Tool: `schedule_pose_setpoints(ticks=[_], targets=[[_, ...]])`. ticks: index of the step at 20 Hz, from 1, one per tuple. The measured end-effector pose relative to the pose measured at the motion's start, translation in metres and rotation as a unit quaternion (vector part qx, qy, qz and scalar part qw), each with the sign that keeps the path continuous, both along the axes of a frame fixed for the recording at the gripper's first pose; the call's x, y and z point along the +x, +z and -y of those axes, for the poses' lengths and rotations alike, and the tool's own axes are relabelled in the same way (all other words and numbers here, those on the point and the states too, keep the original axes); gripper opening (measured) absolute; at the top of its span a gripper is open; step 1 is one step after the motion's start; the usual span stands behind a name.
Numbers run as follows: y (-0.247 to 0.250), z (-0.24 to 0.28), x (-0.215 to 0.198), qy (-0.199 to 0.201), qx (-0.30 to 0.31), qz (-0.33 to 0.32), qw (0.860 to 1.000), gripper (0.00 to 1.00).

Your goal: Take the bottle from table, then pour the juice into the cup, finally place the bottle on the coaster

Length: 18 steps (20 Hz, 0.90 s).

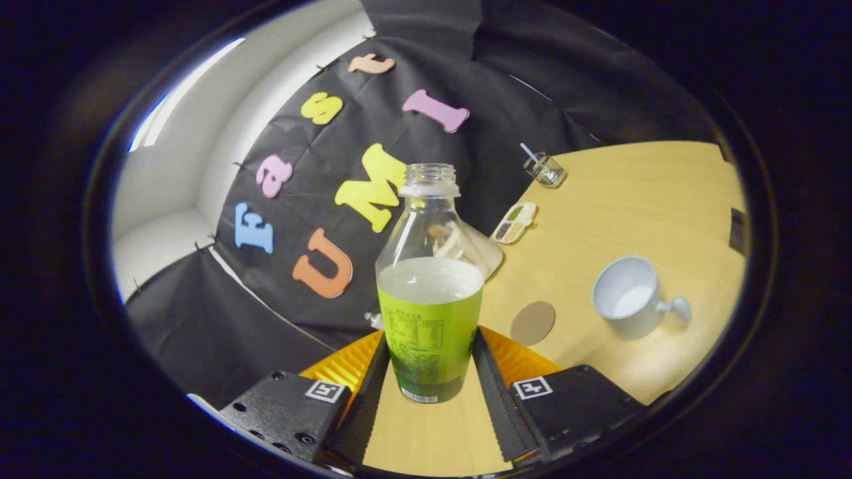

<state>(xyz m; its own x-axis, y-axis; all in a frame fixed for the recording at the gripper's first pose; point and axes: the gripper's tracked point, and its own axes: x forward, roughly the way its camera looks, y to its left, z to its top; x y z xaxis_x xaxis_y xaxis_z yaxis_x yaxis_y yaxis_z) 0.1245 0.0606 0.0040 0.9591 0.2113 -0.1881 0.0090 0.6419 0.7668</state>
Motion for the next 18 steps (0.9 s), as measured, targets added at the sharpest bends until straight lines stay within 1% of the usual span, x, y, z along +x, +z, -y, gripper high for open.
schedule_pose_setpoints(ticks=[4, 8, 11, 14, 18], targets=[[-0.009, 0.012, 0.0, -0.001, -0.102, -0.002, 0.995, 0.77], [-0.008, 0.032, 0.013, -0.019, -0.201, -0.003, 0.979, 0.77], [-0.006, 0.041, 0.019, -0.03, -0.237, -0.006, 0.971, 0.78], [-0.015, 0.049, 0.03, -0.039, -0.271, -0.019, 0.962, 0.78], [-0.025, 0.05, 0.058, -0.044, -0.306, -0.018, 0.951, 0.78]])
